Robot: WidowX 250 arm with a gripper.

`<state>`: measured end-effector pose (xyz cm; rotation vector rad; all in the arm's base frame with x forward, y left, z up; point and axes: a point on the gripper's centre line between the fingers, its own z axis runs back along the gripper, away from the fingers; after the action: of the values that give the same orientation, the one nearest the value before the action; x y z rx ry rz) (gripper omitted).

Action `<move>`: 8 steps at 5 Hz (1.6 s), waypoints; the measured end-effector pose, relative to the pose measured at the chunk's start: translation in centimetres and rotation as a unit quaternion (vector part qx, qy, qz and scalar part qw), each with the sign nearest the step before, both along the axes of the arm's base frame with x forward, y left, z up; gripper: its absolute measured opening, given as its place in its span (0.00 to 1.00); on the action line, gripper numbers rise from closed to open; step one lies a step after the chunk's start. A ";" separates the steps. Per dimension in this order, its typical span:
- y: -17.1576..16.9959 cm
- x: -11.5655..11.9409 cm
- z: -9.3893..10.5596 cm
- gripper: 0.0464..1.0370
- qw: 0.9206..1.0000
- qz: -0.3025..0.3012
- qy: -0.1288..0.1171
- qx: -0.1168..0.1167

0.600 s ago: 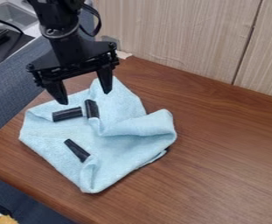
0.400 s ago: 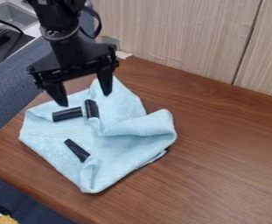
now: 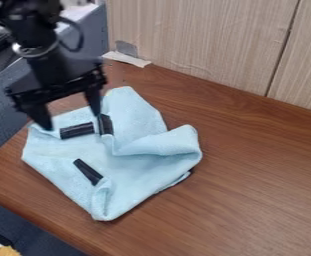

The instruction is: Fold the cloth from bottom left to top right

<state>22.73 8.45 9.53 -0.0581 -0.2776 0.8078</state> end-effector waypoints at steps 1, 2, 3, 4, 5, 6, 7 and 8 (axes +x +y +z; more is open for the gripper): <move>2.2 -0.8 -2.0 0.96 1.000 0.020 0.010 -0.004; 3.7 -1.0 -4.4 0.96 1.000 0.018 0.010 -0.003; 5.3 -1.9 -6.4 0.96 0.999 0.045 0.028 0.004; 6.1 -2.8 -8.1 0.96 0.996 0.075 0.051 0.001; 6.4 -3.1 -8.3 0.91 0.994 0.088 0.058 0.002; 6.4 -3.3 -8.3 0.62 0.994 0.090 0.065 0.007; 6.0 -3.1 -8.4 0.31 0.995 0.077 0.070 0.009; 6.0 -3.0 -8.3 0.10 0.995 0.075 0.070 0.011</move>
<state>19.72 14.41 1.21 0.0412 -0.1586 0.9538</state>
